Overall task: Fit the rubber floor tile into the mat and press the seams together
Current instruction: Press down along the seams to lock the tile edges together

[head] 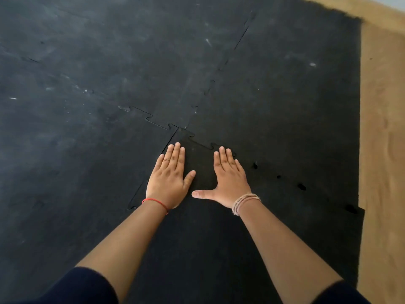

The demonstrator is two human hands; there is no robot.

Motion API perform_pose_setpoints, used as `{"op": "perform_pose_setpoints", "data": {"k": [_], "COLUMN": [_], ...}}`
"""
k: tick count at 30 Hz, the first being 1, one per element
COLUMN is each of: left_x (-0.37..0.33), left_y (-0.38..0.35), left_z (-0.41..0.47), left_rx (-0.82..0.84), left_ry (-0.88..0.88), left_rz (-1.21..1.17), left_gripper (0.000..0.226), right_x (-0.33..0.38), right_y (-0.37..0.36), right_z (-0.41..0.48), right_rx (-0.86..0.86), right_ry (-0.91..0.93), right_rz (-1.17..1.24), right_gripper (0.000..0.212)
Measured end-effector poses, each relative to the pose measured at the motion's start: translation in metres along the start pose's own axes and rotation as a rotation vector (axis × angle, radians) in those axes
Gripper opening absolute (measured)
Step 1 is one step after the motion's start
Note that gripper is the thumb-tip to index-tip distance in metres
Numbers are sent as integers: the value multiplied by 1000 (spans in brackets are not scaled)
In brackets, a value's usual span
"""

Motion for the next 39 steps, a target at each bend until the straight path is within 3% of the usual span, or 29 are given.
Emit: {"op": "perform_pose_setpoints", "data": {"k": [5,9,14,19,30,35,39], "left_x": [0,-11,-36,-32,-38,-102,-114], "left_y": [4,8,0,-6,2,-10,-17], "left_z": [0,-6,-11,-8,-9,-12,-4], "left_rx": [34,51,31,-33,33,54,41], "left_ry": [16,53,7,1,38,-214,-160], "left_rz": [27,4,-10,-1,-2,15,52], "left_gripper": [71,64,64,67,63,70,61], "right_x": [1,-6,-29,-33,-48,-85,-89], "right_y": [17,-9,-29,-30,-5,-6,2], "right_z": [21,-11,-44,-33,-37,-69,-54], "right_rx": [46,-120,-294,-258,-89,-41,63], "right_ry": [21,-35,-224,-198,-135,-253,-247], "right_rz": [-59,-30,-16,-41,30,-43,-93], "right_gripper": [116,102,117,118,116,121,124]}}
Point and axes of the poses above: each hand's wrist, its own z-axis towards the middle knuckle, its own y-axis out of the back of the hand, x = y × z, the point moved 3 cm from there along z, towards the middle knuckle, and after that the axes turned 2 degrees about z, right-handed, at the moved point
